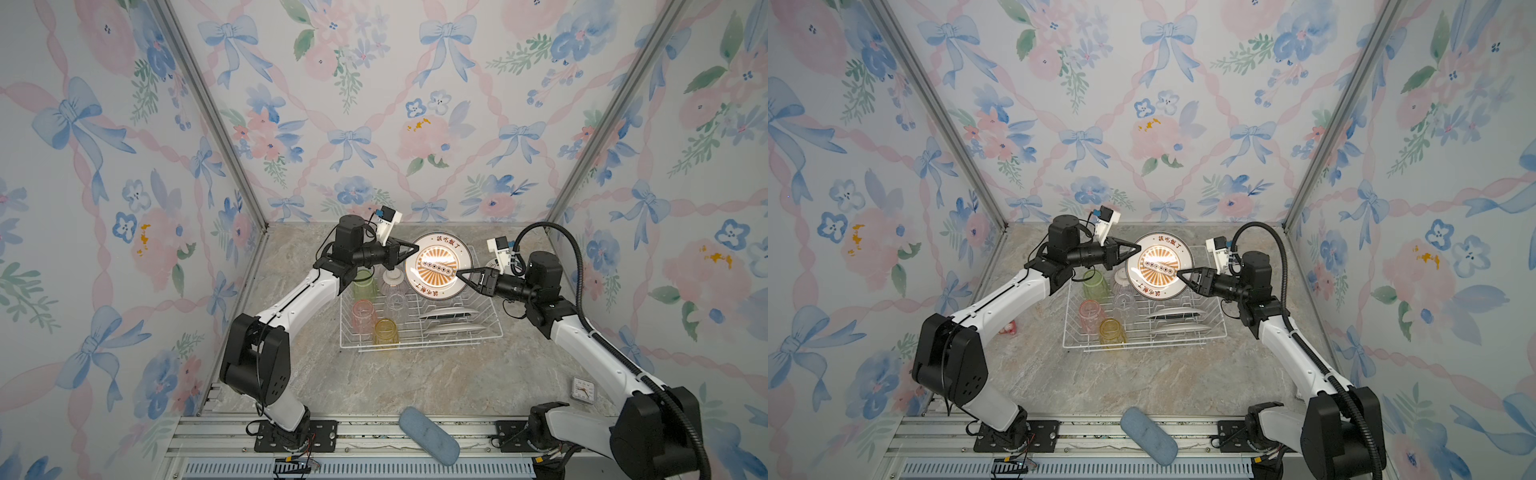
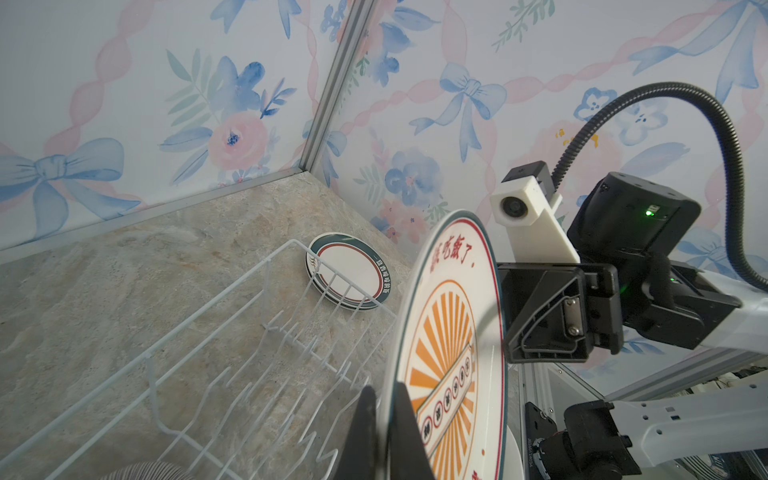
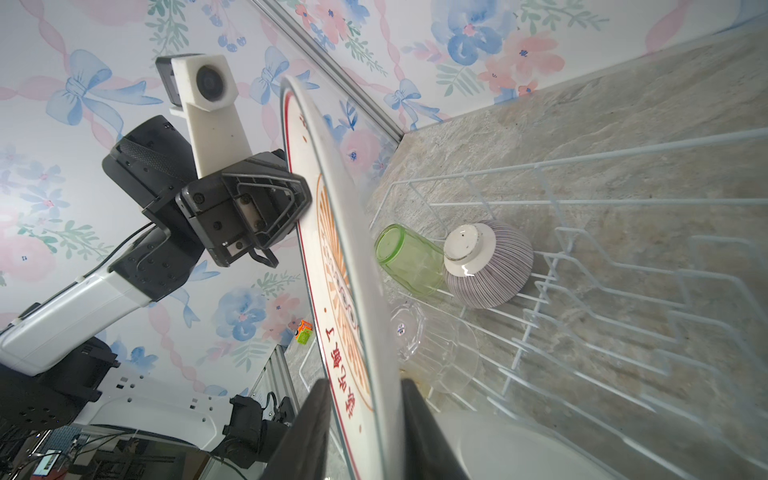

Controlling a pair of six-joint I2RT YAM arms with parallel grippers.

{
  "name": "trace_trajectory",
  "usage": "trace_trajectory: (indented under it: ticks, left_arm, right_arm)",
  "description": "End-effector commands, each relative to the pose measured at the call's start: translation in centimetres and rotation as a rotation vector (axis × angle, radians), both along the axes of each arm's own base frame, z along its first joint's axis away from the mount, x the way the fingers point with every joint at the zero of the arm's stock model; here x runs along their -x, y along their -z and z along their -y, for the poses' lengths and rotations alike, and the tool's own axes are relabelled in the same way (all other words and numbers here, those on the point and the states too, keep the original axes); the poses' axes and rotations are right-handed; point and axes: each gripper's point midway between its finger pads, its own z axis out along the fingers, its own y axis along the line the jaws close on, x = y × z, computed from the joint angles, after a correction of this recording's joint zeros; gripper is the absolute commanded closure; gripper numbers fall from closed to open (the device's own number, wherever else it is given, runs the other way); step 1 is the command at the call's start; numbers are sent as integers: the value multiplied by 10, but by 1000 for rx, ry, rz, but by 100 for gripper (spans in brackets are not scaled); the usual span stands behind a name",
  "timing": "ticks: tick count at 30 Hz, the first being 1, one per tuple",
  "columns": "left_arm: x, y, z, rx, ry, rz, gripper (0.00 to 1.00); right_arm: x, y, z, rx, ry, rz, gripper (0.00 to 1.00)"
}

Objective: Unload the mixed dishes from the dish rack
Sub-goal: 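Grasp the raised plate's edge with the right gripper beside the left gripper, then carry the plate with the right gripper onto the stacked plates while the left gripper releases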

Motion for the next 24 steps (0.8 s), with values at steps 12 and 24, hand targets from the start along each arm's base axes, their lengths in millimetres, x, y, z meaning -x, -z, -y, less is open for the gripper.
trace_trajectory:
  ticks: [12,24]
  left_arm:
    - [-2,-4,-1,-7,-17,40,96]
    - [-2,-2,-36,-219,-218,145,67]
  right_arm:
    - [-13,-18,-2,9,46,37,100]
    - [-34,-16,59,3,228,-52,100]
